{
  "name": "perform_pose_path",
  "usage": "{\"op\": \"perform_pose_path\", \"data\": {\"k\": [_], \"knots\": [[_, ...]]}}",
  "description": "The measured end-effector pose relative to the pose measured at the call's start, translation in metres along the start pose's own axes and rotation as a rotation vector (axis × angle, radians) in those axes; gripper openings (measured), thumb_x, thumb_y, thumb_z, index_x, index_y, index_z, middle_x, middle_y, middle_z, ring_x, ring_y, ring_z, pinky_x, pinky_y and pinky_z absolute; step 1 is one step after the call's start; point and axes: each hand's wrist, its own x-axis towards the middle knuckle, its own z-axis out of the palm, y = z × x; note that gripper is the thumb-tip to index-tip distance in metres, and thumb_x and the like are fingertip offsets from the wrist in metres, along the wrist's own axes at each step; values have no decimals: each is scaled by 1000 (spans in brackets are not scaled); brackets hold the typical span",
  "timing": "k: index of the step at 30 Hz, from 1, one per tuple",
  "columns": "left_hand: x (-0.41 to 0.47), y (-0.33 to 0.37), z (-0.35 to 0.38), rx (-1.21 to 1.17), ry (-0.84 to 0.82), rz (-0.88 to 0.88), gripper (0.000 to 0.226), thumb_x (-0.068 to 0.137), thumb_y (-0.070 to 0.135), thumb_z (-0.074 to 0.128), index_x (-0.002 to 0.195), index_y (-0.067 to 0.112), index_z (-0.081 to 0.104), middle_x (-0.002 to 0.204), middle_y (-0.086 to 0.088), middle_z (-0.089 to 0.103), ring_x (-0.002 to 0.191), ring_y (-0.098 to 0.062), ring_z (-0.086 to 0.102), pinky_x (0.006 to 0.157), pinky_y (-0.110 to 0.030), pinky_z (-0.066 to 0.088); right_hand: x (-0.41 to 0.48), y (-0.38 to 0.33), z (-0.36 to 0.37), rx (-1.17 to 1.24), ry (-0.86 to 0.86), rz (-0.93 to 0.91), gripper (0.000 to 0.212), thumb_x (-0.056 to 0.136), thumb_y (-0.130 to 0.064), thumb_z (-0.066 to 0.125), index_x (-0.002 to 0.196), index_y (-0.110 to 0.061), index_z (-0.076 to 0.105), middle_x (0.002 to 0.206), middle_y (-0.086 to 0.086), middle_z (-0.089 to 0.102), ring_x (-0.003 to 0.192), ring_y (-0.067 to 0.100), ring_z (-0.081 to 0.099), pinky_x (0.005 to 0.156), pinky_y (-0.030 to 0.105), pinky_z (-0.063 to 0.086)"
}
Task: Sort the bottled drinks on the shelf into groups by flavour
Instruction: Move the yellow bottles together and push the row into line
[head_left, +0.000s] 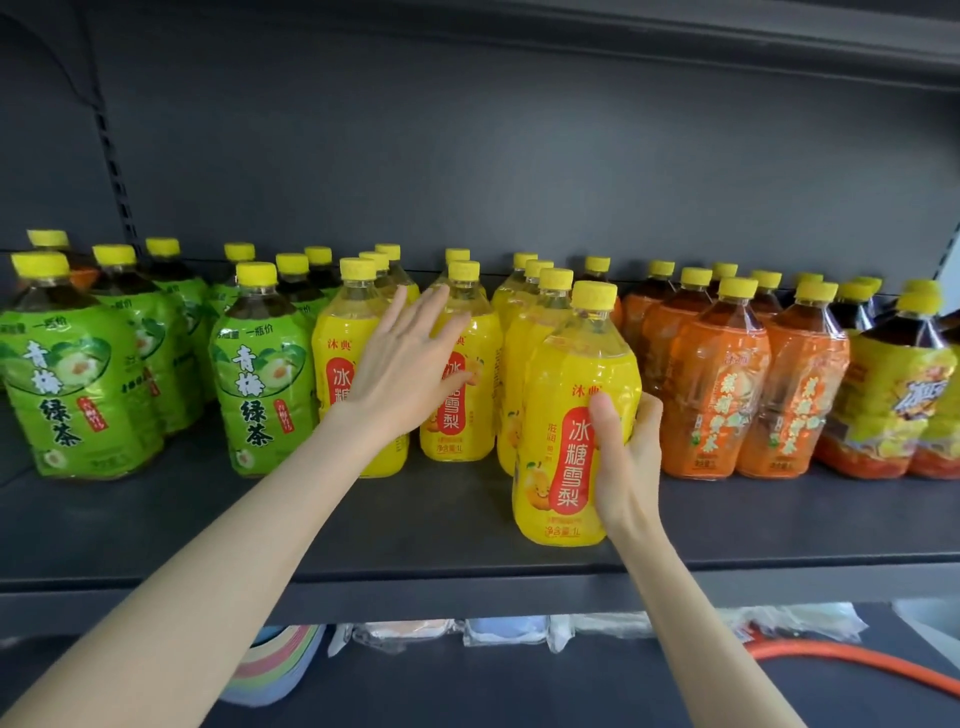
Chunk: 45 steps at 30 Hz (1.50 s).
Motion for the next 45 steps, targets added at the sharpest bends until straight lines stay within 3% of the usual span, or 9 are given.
{"op": "perform_pose_path", "data": {"k": [4, 7, 9, 11, 15, 20, 25, 32, 45], "knots": [[-32, 13, -13, -640, 221, -146, 44, 95, 44, 45, 128, 16, 54, 139, -1, 47, 129, -13, 41, 108, -27, 30, -11, -1, 12, -48, 44, -7, 27, 86, -54, 40, 96, -29, 39, 90, -7, 60, 72, -5, 64, 62, 20, 51], [-49, 26, -19, -948, 261, -185, 45, 93, 49, 34, 132, 28, 44, 133, 10, 48, 124, -1, 44, 102, -21, 38, -21, 3, 35, -90, 25, -17, 27, 95, -51, 41, 104, -25, 40, 96, -4, 62, 82, -2, 65, 64, 16, 51], [-54, 29, -18, -1009, 268, -173, 48, 91, 58, 33, 136, 40, 31, 139, 14, 41, 128, -1, 41, 103, -22, 38, -26, 6, 55, -119, 27, -40, 35, 89, -60, 38, 107, -31, 43, 107, -2, 61, 100, 13, 62, 82, 33, 52], [-56, 27, -15, -978, 298, -156, 54, 89, 65, 31, 139, 48, 22, 141, 18, 32, 131, 1, 35, 103, -17, 34, -27, 10, 71, -214, 50, -96, 54, 81, -68, 34, 113, -25, 47, 115, -1, 55, 111, 18, 51, 95, 38, 42], [-59, 15, 0, -746, 285, -116, 67, 87, 70, 29, 144, 37, 17, 141, 8, 28, 126, 8, 28, 89, -2, 32, -20, 9, 79, -365, 58, -121, 78, 75, -73, 31, 119, -12, 51, 119, -3, 38, 112, 10, 34, 96, 24, 28], [-59, 5, 13, -529, 236, -106, 79, 85, 70, 35, 146, 25, 13, 151, -10, 27, 136, -20, 29, 104, -36, 34, -8, 12, 52, -507, 37, -167, 68, 77, -72, 38, 122, -25, 60, 124, -9, 30, 118, 9, 26, 108, 36, 22], [-62, 13, 12, -326, 220, 45, 94, 80, 68, 47, 150, 24, 3, 157, -6, 5, 146, -19, 3, 113, -43, 14, 17, 17, 25, -464, 44, -169, 80, 77, -61, 57, 146, -34, 28, 154, -2, 17, 140, 16, 16, 114, 40, 15], [-52, 6, 16, -211, 150, 44, 89, 80, 67, 46, 149, 18, 18, 156, -10, 12, 144, -24, 9, 112, -48, 9, 37, 37, 17, -346, -107, -168, 93, 81, -40, 70, 151, -38, 10, 150, -5, 36, 132, 12, 43, 105, 45, 44], [-32, 11, 27, -6, 105, 16, 104, 67, 57, 72, 147, 10, 25, 152, -21, 25, 140, -36, 25, 110, -52, 15, 37, 41, 19, -350, -109, -194, 92, 78, -48, 65, 150, -42, 7, 149, -9, 35, 133, 11, 41, 106, 43, 43]]}}
